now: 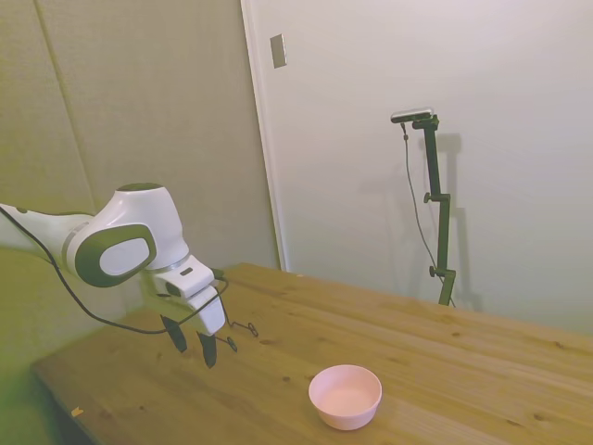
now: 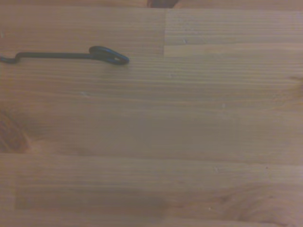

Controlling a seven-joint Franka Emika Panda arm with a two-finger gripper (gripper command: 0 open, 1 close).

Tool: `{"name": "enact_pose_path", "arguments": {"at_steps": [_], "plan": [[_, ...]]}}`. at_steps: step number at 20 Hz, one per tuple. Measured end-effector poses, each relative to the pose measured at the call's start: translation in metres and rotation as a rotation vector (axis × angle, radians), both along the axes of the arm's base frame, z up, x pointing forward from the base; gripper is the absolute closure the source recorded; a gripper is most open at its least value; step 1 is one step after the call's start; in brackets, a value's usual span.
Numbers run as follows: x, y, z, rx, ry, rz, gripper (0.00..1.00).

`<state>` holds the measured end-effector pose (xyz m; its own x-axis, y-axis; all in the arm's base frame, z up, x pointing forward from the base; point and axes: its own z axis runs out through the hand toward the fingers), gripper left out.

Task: Load the bowl

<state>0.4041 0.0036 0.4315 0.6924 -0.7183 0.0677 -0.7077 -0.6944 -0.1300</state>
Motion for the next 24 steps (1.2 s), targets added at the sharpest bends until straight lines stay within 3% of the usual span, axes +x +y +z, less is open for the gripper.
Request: {"name": "enact_pose_path", "arguments": {"at_steps": [6,14,18,24], "plan": [[0.013,-0.016,0.003,-0.05,-0.004,-0.013,0.0],[0.053,-0.123,0.035,-0.125,-0.024,-0.158,0.0],[0.078,-0.153,0.024,-0.128,-0.014,-0.195,0.0],[0.114,-0.162,-0.019,-0.128,0.01,-0.201,0.0]]}}
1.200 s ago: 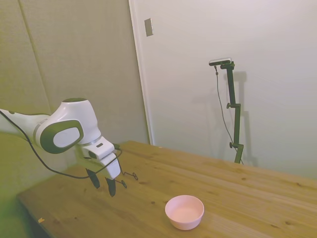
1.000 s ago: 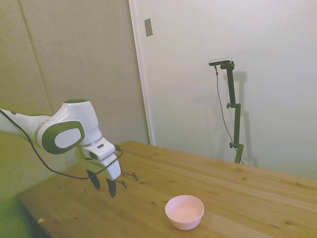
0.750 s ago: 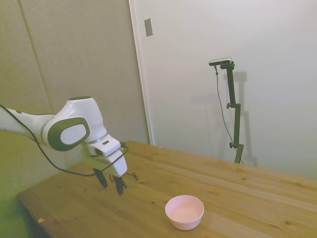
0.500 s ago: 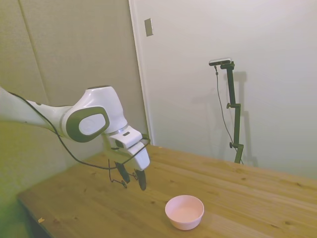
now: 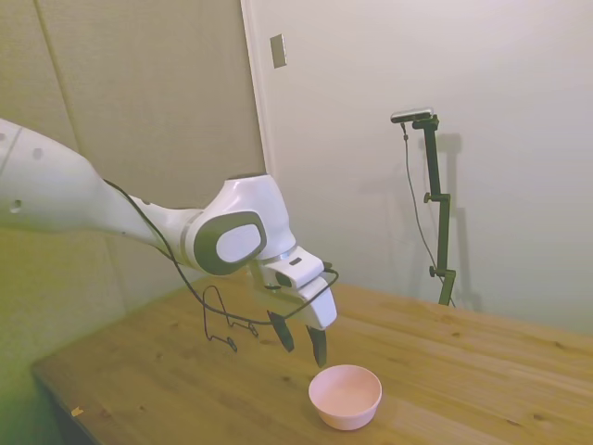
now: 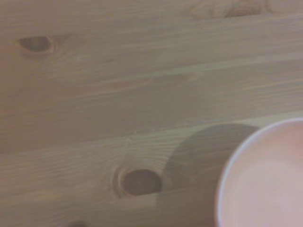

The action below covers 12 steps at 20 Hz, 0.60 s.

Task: Load the bowl

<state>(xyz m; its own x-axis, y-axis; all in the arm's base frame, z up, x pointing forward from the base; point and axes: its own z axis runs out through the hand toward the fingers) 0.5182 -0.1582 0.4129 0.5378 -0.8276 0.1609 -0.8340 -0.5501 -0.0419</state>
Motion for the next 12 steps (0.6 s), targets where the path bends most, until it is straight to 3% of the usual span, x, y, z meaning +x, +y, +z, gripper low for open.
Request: {"name": "enact_pose_path", "arguments": {"at_steps": [6,7,12], "plan": [[0.009,-0.004,-0.032,0.004,0.017,-0.023,0.0],[0.011,-0.005,-0.036,0.004,0.016,-0.025,1.0],[0.019,-0.007,-0.052,0.002,0.027,-0.029,1.0]]}}
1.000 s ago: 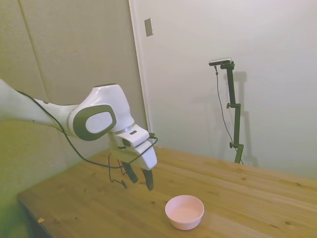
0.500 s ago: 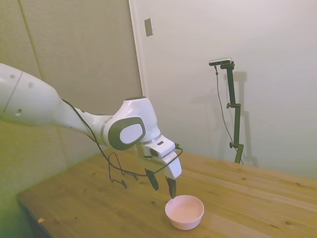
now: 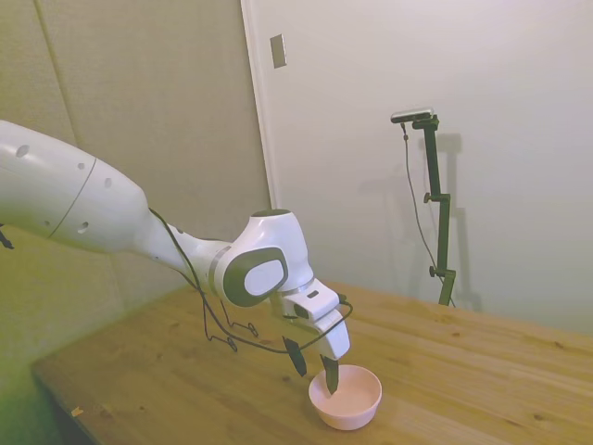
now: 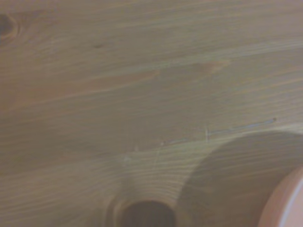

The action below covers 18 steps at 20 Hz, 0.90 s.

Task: Load the bowl

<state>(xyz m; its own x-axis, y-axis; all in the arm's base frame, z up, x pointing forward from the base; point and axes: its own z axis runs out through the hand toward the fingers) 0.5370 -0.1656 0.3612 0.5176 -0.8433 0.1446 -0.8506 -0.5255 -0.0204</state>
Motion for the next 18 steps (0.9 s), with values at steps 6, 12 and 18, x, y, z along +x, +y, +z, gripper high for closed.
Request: {"name": "enact_pose_path", "arguments": {"at_steps": [6,12,18], "plan": [[0.0012,-0.0032,-0.0024,0.0,0.003,-0.006,1.0],[0.0009,-0.0044,-0.0023,0.001,0.002,-0.009,1.0],[0.0008,-0.0047,-0.0023,0.003,0.002,-0.007,1.0]]}}
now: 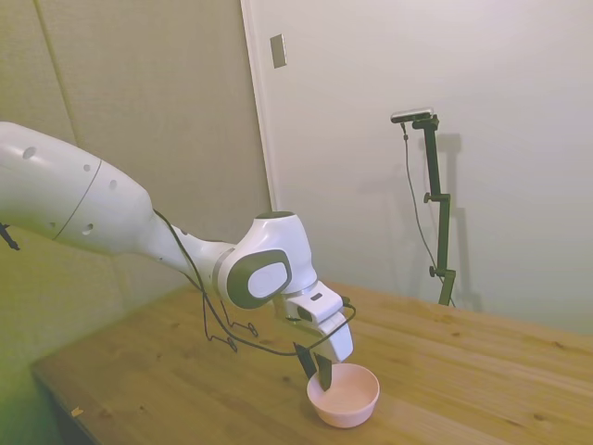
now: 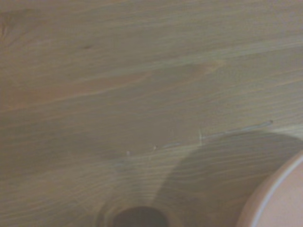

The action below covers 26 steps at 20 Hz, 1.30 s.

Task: Load the bowl

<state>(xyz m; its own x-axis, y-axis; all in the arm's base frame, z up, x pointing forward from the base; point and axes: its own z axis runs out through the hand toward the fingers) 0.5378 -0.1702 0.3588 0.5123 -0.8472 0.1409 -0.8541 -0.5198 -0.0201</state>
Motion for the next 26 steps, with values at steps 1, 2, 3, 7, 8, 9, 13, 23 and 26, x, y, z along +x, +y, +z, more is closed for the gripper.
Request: {"name": "enact_pose_path", "arguments": {"at_steps": [1,2,3,7,8,9,13,23,26], "plan": [[0.0,0.0,0.0,0.0,0.0,0.0,1.0],[0.0,-0.001,0.0,0.0,0.0,0.001,1.0],[0.0,-0.001,0.0,0.0,-0.001,0.002,1.0],[0.0,-0.002,0.008,0.004,-0.015,0.006,1.0],[0.0,-0.002,0.011,0.013,-0.024,0.008,1.0],[0.0,-0.001,0.015,0.025,-0.034,0.013,1.0],[0.001,0.004,0.032,0.112,-0.078,0.04,1.0],[0.028,0.132,0.113,0.268,-0.117,0.232,1.0],[0.031,0.156,0.12,0.299,-0.11,0.266,1.0]]}}
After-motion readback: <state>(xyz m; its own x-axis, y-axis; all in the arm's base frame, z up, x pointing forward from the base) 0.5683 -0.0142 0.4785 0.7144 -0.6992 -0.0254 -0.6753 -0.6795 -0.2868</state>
